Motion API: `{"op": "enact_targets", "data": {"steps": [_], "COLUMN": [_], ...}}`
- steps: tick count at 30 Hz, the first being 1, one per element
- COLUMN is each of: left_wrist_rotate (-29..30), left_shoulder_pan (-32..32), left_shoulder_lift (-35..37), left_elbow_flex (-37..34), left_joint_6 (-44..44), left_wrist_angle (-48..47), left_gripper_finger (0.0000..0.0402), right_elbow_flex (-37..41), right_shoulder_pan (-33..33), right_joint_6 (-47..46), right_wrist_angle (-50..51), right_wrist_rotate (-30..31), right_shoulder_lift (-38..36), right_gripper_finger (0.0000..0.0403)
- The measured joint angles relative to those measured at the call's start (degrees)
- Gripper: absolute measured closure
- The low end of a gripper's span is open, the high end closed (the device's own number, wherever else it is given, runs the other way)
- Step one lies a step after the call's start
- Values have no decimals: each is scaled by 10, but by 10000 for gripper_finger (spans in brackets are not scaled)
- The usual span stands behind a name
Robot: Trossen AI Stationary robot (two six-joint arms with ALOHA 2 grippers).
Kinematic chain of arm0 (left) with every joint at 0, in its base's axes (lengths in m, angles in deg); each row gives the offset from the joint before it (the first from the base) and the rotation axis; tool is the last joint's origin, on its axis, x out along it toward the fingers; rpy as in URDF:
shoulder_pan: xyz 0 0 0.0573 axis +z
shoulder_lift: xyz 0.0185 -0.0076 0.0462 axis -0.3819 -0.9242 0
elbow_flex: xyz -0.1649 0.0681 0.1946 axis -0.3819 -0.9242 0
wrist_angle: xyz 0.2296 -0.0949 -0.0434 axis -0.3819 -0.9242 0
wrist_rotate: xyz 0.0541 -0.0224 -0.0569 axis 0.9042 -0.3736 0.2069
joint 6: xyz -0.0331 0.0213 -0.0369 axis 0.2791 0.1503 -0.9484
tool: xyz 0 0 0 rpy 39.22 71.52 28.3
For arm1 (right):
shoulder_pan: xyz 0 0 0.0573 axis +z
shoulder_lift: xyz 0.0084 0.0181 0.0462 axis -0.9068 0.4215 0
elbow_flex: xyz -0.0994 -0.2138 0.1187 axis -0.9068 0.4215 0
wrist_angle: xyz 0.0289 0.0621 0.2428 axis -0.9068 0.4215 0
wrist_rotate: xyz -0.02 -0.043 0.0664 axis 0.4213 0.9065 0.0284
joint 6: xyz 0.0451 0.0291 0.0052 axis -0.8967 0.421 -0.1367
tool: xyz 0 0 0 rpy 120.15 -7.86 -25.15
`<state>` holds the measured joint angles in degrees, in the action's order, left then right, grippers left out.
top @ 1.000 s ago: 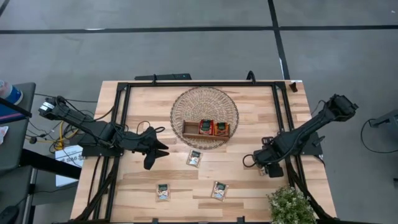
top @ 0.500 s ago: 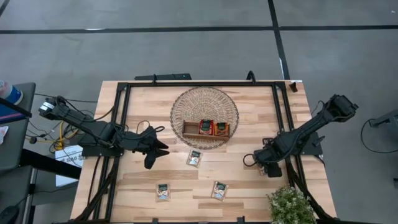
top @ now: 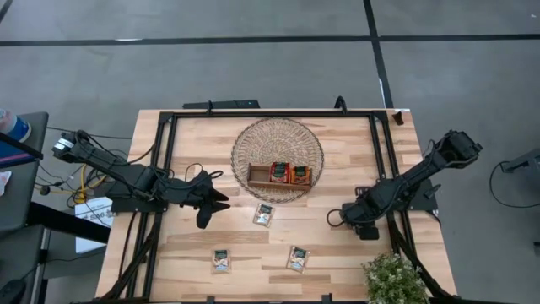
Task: Pick & Place Tea
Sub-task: Put the brown tea bag into the left section of the wooden organizer
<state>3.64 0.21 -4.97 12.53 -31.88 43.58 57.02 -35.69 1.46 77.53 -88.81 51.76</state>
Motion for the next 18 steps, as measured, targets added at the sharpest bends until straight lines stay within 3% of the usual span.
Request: {"op": "enact_targets", "data": {"steps": [9, 18], "left_wrist_rotate": [0, 7], "left_shoulder_pan": [0, 0], "left_shoulder_lift": [0, 0], "left_elbow_flex": [0, 0], "left_joint_6": [0, -8], "left_wrist_angle": [0, 26], "left_gripper_finger": [263, 263], "right_elbow_flex": [-13, -33], "right_shoulder_pan": [-10, -3], "right_joint_6": [-51, -135], "right_wrist_angle": [-9, -26], "right_wrist_rotate": [10, 17], "right_shoulder_lift": [-27, -29], "right_gripper_finger": [389, 400]}}
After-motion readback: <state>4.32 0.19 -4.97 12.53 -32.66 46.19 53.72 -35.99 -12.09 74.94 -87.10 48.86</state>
